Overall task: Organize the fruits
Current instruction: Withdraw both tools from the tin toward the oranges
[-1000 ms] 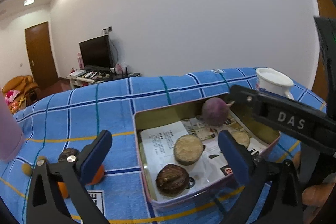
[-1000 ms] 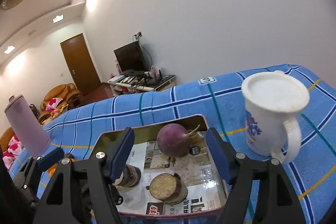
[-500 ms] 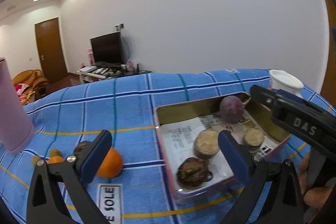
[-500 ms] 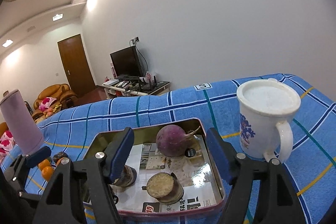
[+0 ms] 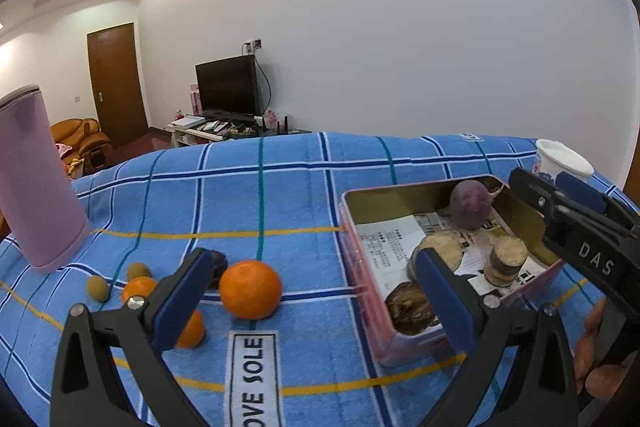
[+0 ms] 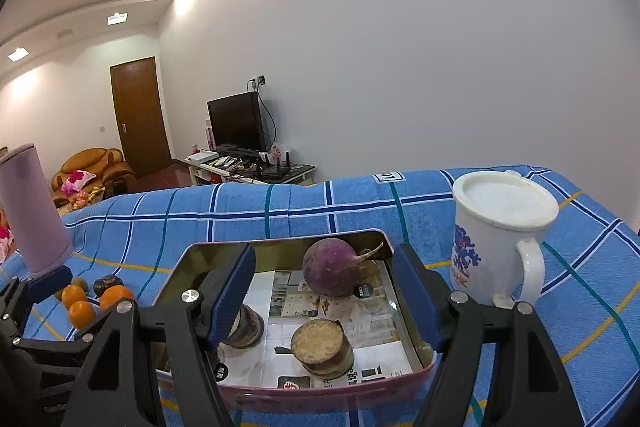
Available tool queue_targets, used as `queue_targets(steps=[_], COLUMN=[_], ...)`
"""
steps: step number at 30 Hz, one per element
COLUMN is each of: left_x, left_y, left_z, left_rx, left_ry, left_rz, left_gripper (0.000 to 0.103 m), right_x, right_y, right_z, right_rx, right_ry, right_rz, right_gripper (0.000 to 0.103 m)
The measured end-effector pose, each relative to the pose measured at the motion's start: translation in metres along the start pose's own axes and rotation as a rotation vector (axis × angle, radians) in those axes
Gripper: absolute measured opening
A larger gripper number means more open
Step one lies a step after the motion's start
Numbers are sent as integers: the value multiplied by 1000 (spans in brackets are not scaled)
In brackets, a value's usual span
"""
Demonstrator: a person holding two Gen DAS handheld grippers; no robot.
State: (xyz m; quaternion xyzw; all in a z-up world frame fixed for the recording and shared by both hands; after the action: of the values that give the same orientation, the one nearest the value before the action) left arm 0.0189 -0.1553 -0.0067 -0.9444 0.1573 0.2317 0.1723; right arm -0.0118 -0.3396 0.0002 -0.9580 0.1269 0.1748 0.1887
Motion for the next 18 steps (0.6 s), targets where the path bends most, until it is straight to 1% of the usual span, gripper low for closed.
queue_targets(steps=[10, 18], left_x=[-7, -9], left_y=[-24, -38], left_z=[16, 24], left_rx=[-22, -32], left_ry=[-31, -54], left_rz=[-14, -12], left_gripper=[103, 103], right_x=[-13, -15], right_y=[-7, -23], right_z=[5, 15], right_rx=[-10, -7], right_ry=[28, -11], right_rz=[38, 33], right_gripper=[73, 73])
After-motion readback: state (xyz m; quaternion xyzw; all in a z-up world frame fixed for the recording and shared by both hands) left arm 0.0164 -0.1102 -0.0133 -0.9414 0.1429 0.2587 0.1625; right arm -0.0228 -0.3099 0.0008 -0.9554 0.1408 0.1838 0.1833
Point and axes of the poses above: each gripper's, at about its wrist camera, not at the fingertips, and x roughly the way its jaws point, y to its right, z to its underside, the point moved 3 cm from there along x, roughly the way its jaws point, and after that the axes turned 15 degrees about x, right-handed, at the moved point
